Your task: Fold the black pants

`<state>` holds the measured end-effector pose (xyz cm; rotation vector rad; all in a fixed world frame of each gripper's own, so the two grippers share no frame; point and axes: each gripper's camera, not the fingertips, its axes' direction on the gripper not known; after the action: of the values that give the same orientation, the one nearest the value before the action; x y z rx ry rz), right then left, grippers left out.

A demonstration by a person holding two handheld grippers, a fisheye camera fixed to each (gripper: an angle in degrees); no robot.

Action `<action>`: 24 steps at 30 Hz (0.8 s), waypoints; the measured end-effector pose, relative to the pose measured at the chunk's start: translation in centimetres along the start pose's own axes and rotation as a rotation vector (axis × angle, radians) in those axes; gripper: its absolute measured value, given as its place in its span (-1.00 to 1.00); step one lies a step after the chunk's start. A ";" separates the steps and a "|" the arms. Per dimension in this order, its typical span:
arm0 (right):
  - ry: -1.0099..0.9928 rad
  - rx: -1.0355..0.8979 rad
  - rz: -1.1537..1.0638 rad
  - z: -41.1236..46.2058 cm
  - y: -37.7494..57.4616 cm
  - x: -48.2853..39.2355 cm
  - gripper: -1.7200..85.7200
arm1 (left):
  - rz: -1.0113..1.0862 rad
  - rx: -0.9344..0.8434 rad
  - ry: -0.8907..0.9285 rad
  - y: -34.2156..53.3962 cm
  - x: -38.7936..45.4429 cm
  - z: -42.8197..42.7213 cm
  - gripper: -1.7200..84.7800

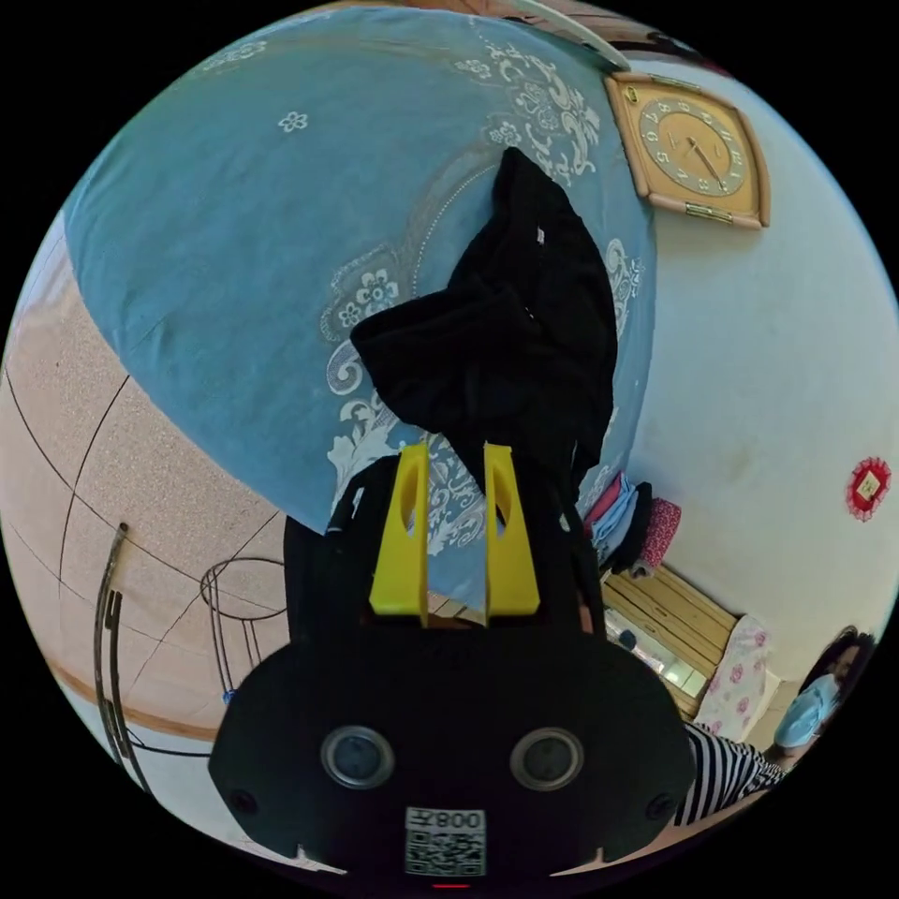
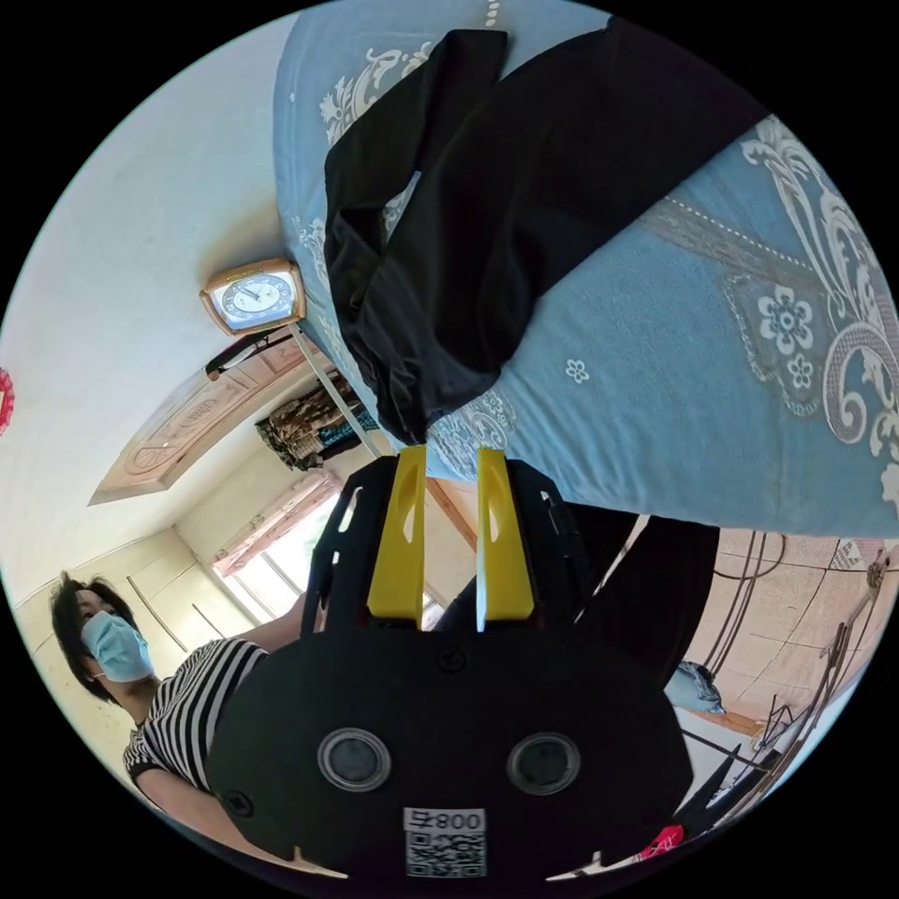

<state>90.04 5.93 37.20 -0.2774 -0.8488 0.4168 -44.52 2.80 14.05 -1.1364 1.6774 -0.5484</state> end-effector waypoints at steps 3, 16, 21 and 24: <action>0.026 -0.004 0.000 0.0 -1.0 -0.1 -0.76 | -0.079 0.062 -0.002 -1.9 -0.9 -0.5 -0.76; -0.035 0.092 0.064 -1.6 -2.4 1.8 -0.76 | -0.113 0.108 -0.096 -10.3 -0.4 1.3 -0.90; -0.054 0.122 0.075 -2.4 -1.0 2.5 -0.76 | -0.064 0.131 -0.177 -12.0 -0.6 -1.1 -0.93; -0.067 0.188 0.090 -3.5 0.6 2.9 -0.76 | -0.055 0.136 -0.262 -13.1 -1.4 -3.0 -0.94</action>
<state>94.32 7.58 36.69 -0.1285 -0.8578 0.5891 -41.59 -2.39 26.13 -1.1060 1.3672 -0.5158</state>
